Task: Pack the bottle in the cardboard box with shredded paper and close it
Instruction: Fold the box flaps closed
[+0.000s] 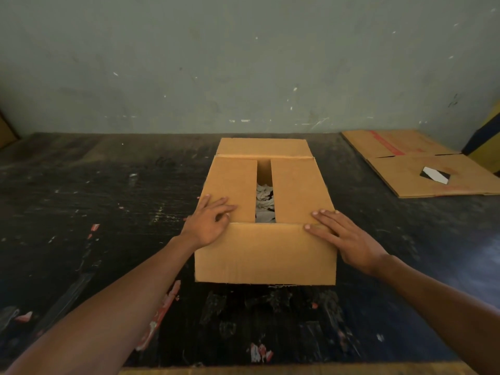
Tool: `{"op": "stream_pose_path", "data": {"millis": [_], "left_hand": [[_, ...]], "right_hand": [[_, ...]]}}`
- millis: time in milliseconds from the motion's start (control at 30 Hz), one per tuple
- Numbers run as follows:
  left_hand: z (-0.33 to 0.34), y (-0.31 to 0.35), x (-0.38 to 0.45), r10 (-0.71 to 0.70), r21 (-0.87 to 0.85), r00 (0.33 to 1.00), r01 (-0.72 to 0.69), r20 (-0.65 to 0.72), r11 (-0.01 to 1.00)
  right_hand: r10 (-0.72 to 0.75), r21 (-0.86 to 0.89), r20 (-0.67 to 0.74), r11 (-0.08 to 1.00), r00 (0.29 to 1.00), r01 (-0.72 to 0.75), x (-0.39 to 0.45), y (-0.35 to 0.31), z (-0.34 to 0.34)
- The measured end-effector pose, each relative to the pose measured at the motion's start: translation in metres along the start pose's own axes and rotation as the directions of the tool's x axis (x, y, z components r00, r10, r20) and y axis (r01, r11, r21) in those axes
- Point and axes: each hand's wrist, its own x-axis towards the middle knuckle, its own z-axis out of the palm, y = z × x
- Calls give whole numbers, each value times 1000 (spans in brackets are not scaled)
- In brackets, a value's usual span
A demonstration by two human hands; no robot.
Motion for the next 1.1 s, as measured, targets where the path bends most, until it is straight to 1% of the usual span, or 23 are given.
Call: {"op": "stream_pose_path", "data": {"millis": [67, 167, 333, 400, 533, 600, 667, 700, 800, 867, 933, 1000, 1033, 1067, 1100], "left_hand": [[-1, -1, 1, 4, -81, 1000, -5, -16, 997], [-4, -3, 0, -10, -175, 1000, 6, -22, 985], [-2, -2, 0, -19, -180, 999, 13, -31, 984], [-3, 1, 0, -40, -207, 999, 32, -34, 978], [-7, 7, -1, -125, -353, 990, 93, -68, 931], [-11, 9, -2, -144, -444, 988, 102, -61, 890], [-18, 13, -5, -177, -549, 983, 120, -51, 827], [-23, 15, -8, -211, -612, 977, 144, -38, 778], [-37, 14, -10, -293, -779, 954, 226, 56, 585], [-43, 6, -10, -298, -840, 950, 237, 95, 487], [-47, -2, -11, -290, -891, 952, 216, 101, 399], [-47, -7, -13, -298, -941, 951, 173, 83, 291], [-46, -10, -14, -312, -955, 948, 154, 70, 255], [-44, -11, -15, -324, -958, 944, 146, 61, 245], [-42, -11, -16, -333, -956, 941, 142, 50, 257]], "right_hand": [[-14, 1, -4, 1000, 1000, 14, 0, 2, 0], [-36, -7, 25, 999, 999, 36, 0, 6, -6], [-49, -15, 76, 999, 996, 50, 1, 11, -11], [-53, -14, 76, 998, 996, 54, 0, 13, -13], [5, 38, 35, 999, 999, -6, -11, 18, -14], [51, 99, 15, 994, 999, -52, -16, 20, -13], [88, 190, 2, 978, 996, -87, -16, 20, -13], [99, 231, -16, 969, 995, -92, -15, 20, -13], [144, 344, -52, 932, 988, -117, -10, 17, -12], [181, 417, -71, 899, 981, -136, -7, 15, -14], [243, 507, -122, 849, 962, -150, -2, 13, -15], [363, 648, -100, 730, 927, -216, 4, 9, -18], [425, 708, -78, 660, 902, -251, 10, 6, -22], [490, 760, -57, 586, 870, -280, 16, 3, -27], [549, 810, -19, 498, 835, -309, 23, 1, -32]]}}
